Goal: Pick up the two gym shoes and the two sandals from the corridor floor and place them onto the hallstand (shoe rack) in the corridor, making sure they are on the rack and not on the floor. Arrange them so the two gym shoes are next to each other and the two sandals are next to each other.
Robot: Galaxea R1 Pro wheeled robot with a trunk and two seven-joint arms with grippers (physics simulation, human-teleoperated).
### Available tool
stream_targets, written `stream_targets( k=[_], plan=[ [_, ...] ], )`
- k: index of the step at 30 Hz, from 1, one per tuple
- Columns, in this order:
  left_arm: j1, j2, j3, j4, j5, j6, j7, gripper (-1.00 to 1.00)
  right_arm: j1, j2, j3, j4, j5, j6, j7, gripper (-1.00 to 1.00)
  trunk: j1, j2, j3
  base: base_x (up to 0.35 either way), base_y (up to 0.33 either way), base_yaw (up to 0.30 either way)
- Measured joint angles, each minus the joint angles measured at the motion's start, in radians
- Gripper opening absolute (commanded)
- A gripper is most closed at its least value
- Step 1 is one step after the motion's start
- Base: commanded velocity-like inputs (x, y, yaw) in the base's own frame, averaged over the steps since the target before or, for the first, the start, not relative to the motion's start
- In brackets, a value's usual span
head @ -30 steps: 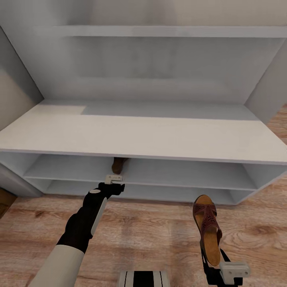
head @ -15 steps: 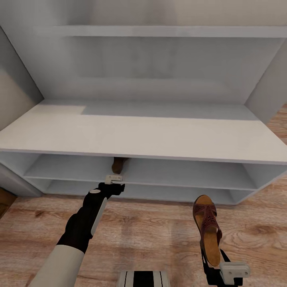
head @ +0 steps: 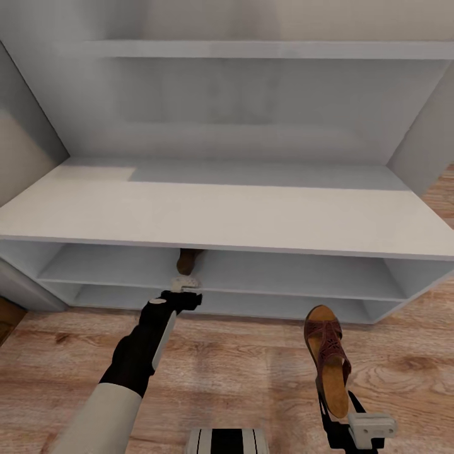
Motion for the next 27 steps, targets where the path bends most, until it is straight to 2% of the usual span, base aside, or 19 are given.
stream_targets(
  k=[6,27],
  plan=[
    [0.000,-0.001,0.000,0.034,0.000,0.031,0.000,1.00,0.000,0.000,0.000,0.000,0.000,-0.001,0.000,-1.00,0.000,0.000,0.000,0.000,0.000,0.000],
    [0.000,-0.001,0.000,0.039,0.000,0.031,0.000,1.00,0.000,0.000,0.000,0.000,0.000,-0.001,0.000,-1.00,0.000,0.000,0.000,0.000,0.000,0.000]
  ],
)
